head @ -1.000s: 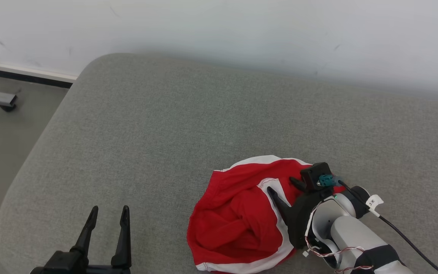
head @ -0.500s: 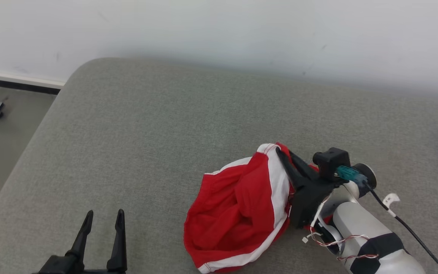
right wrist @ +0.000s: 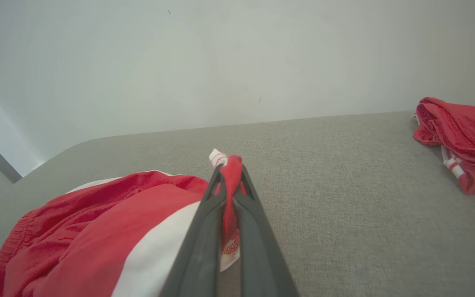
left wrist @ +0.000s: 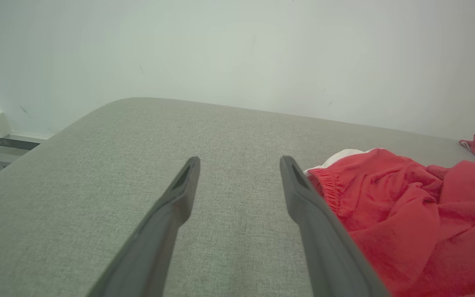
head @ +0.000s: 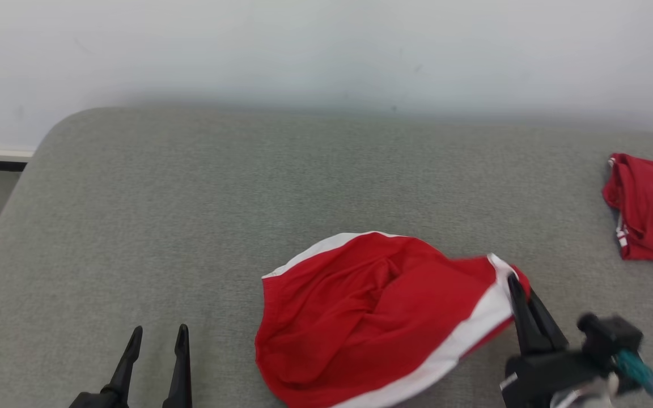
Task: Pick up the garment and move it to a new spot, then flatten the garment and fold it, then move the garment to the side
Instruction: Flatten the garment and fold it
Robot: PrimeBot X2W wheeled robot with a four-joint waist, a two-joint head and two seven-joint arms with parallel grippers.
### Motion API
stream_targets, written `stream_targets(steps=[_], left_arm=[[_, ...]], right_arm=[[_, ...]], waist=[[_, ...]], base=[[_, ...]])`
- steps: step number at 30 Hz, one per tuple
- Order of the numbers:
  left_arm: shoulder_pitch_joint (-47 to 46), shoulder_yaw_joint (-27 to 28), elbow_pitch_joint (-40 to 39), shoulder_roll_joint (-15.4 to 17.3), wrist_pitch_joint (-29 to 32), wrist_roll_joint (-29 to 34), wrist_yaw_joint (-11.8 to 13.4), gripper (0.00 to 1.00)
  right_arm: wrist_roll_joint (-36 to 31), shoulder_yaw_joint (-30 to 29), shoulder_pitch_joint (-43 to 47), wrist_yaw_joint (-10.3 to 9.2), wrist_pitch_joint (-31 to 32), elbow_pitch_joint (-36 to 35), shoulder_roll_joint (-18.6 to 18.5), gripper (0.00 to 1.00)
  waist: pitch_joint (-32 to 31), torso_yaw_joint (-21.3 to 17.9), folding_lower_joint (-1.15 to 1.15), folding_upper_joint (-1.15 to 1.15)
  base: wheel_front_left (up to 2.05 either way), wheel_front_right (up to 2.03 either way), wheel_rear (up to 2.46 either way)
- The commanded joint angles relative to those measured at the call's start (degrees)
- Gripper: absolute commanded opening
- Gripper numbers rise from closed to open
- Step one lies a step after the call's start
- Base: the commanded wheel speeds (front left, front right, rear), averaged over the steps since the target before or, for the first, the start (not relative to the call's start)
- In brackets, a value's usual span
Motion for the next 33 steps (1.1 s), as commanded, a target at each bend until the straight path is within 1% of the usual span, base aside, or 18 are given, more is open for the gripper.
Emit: stream_targets(steps=[1,5,6,7,13,17,33], left_arm=[[0.60,0.25,-0.09,-0.02,-0.19,0.04,0.06,1.00],[0.47,-0.14,0.25,0.24,-0.19,0.11,0.06,1.00],[0.39,-0.23,0.33,0.35,-0.18,0.08,0.06,1.00],[0.28,-0.42,0.47,0.41,-0.19,0.04,0.06,1.00],[1.36,-0.34,0.72,0.92,-0.18,-0.15,0.06,1.00],[2.83,0.39,0.25,0.90,-0.19,0.26,0.06,1.00],[6.32,2.21,-1.33,1.14,-0.19,0.84,0.06,1.00]], right_arm=[[0.37,-1.93,2.95,0.00,-0.22,-2.22,1.21,0.00],[-0.69,-5.62,9.36,0.00,0.99,-5.80,3.17,0.01],[-1.30,-6.33,10.44,0.00,1.11,-6.03,3.50,0.47],[-2.29,-6.93,11.45,0.00,1.13,-6.13,3.67,1.00],[-4.80,-11.00,14.24,0.00,0.29,-8.37,5.68,1.00],[-5.82,-12.62,15.19,0.00,-0.03,-10.92,6.21,1.00],[-6.93,-13.53,18.24,0.00,-0.31,-16.77,7.00,1.00]], waist=[[0.34,-1.71,0.00,0.00],[0.42,-3.16,0.00,0.00],[0.35,-3.44,0.00,0.00],[0.20,-3.60,0.00,0.00],[-1.26,-4.73,0.00,0.00],[-2.92,-5.57,0.00,0.00],[-5.05,-6.20,0.00,0.00]], base=[[0.00,0.00,0.00],[0.00,0.00,0.00],[0.00,0.00,0.00],[0.00,0.00,0.00],[0.00,0.00,0.00],[0.00,0.00,0.00],[0.00,0.00,0.00]])
